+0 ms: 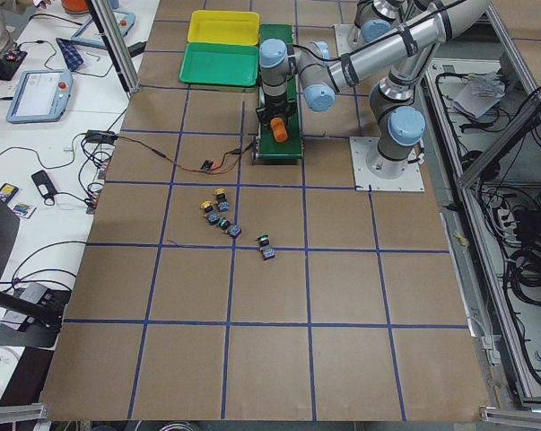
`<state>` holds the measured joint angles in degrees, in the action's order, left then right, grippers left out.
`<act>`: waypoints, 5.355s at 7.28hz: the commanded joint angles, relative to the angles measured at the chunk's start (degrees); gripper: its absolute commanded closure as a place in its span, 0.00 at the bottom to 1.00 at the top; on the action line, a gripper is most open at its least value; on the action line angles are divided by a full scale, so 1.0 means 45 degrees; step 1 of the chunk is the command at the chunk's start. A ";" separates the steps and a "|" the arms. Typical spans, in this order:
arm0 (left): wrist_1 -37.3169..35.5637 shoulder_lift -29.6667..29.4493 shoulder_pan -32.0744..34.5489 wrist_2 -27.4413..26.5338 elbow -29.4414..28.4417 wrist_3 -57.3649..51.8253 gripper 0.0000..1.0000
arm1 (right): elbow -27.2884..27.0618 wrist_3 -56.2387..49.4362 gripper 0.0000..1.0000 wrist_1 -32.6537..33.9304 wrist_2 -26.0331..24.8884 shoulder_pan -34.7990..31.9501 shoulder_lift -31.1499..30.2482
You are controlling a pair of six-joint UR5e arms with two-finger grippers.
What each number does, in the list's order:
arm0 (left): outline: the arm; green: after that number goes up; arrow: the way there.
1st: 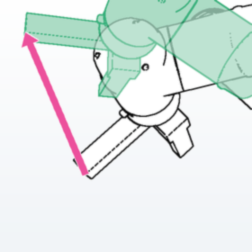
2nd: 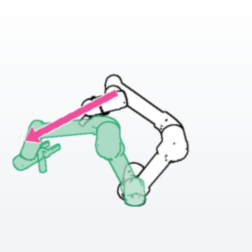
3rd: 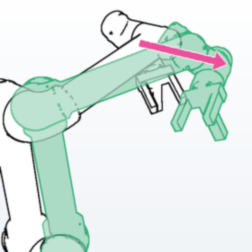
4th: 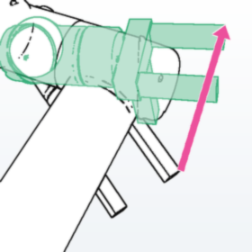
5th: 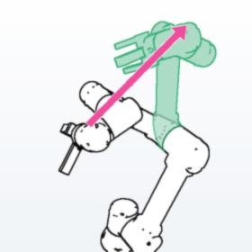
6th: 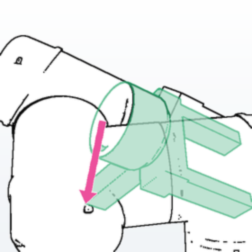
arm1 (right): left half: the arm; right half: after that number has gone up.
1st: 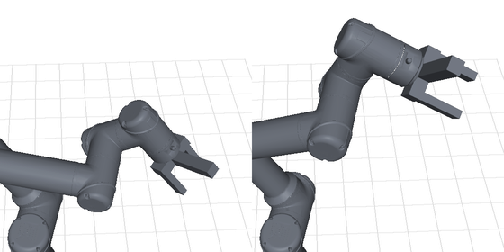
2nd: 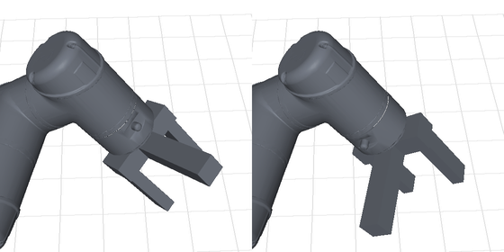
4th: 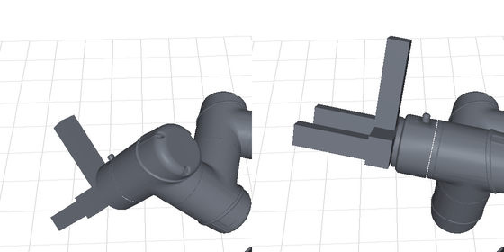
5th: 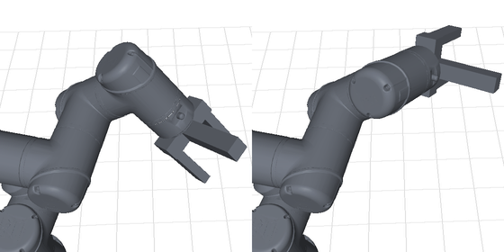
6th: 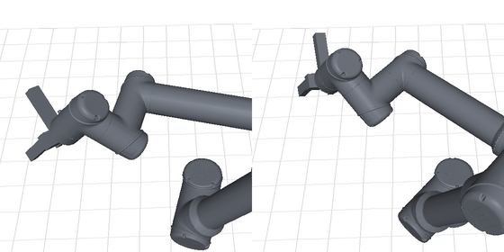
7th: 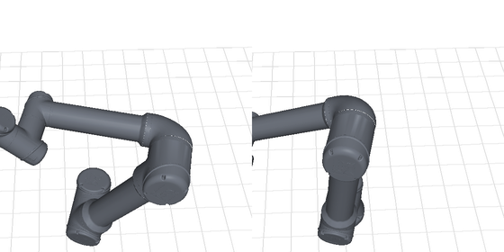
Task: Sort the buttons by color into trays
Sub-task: 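Place the second orange cylinder on the belt and release it, then grasp a yellow-capped button with the left gripper and carry it over the belt, then set the yellow button on the belt and open the left gripper, then grasp another yellow-capped button with the left gripper and place it on the belt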
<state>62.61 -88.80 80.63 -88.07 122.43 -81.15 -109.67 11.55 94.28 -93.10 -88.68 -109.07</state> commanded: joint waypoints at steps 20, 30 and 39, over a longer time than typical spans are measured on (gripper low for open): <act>0.1009 -0.3127 -0.2611 -0.0585 -0.3544 -0.3016 1.00 | -0.0005 0.0070 0.00 0.0045 0.0083 -0.0001 0.0000; 0.1108 -0.1304 0.0559 -0.0644 -0.0507 1.4967 0.00 | -0.0063 0.0149 0.00 -0.0034 0.0201 0.0019 0.0000; -0.0552 -0.7347 -0.4416 -0.1544 -0.7065 0.9210 0.00 | -0.0083 0.0187 0.00 -0.0209 0.0162 0.0019 0.0078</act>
<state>61.09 -116.28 63.21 -95.56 94.02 -36.30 -109.98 12.09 93.48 -92.36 -88.62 -108.82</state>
